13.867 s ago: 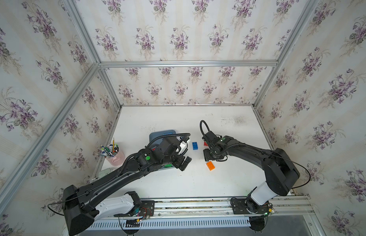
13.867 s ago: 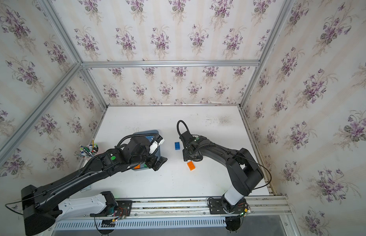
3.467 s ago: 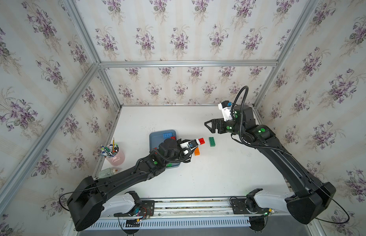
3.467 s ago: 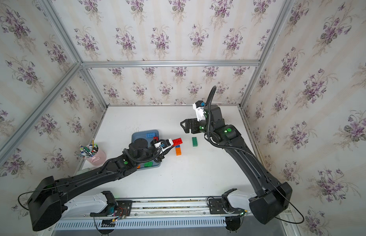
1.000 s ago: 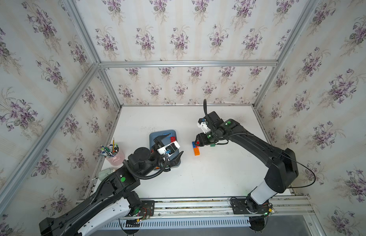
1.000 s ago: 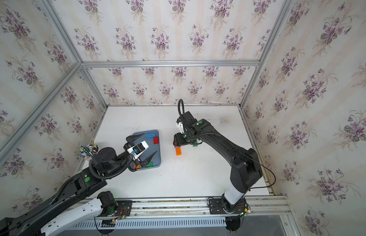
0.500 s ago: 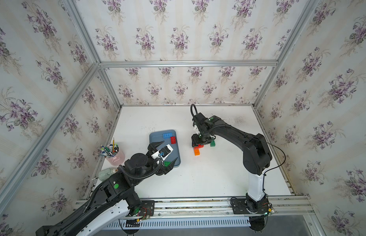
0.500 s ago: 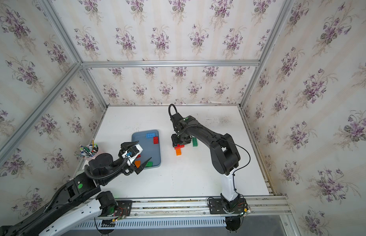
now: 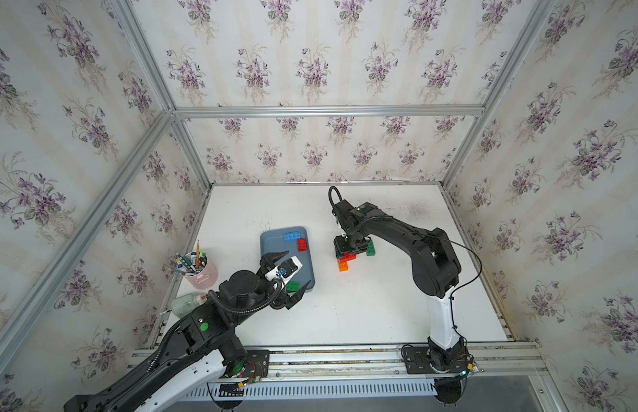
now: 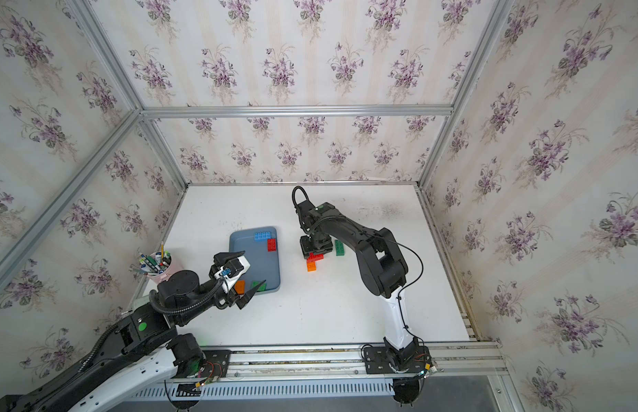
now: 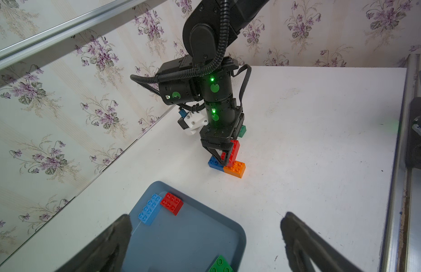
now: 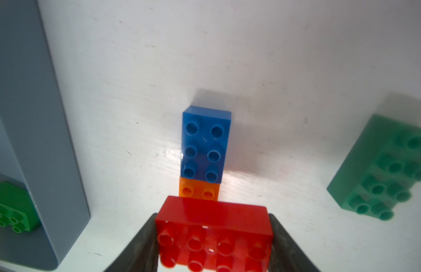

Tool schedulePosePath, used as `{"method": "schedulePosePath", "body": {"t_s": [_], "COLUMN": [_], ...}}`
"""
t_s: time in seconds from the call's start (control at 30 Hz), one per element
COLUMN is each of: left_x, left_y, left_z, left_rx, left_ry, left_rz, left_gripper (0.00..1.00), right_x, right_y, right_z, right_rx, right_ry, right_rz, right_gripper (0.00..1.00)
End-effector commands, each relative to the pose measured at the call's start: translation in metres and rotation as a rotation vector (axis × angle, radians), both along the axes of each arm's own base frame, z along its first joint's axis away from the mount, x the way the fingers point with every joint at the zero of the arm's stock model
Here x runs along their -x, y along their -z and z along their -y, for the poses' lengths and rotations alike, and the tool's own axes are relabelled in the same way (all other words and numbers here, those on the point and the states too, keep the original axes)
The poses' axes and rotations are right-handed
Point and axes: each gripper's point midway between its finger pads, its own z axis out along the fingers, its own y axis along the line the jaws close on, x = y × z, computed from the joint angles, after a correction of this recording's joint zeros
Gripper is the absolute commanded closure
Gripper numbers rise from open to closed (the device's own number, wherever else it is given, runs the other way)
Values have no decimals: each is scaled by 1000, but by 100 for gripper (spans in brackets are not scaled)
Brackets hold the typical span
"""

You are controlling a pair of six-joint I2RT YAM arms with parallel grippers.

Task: Assemble a rectangle with lego
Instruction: Assemble the lego brick with the lego brick.

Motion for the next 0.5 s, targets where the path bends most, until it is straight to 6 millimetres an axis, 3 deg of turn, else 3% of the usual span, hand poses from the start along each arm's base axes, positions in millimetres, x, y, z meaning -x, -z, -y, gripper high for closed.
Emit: {"method": "schedulePosePath", "body": {"t_s": [0.0,0.47], "left_x": [0,-1], "left_y": [-7,-5], "left_z": [4,6], "left_rx": [22,18], "left_ry": [14,20], "left_rz": [16,15], "left_gripper": [0,0], "right_x": [-5,-14], "right_y": [1,8], "right_z": [2,0], "right_rx": [7,5], "right_ry": [6,9], "right_rz": [10,-3], "right_gripper": [42,42]}}
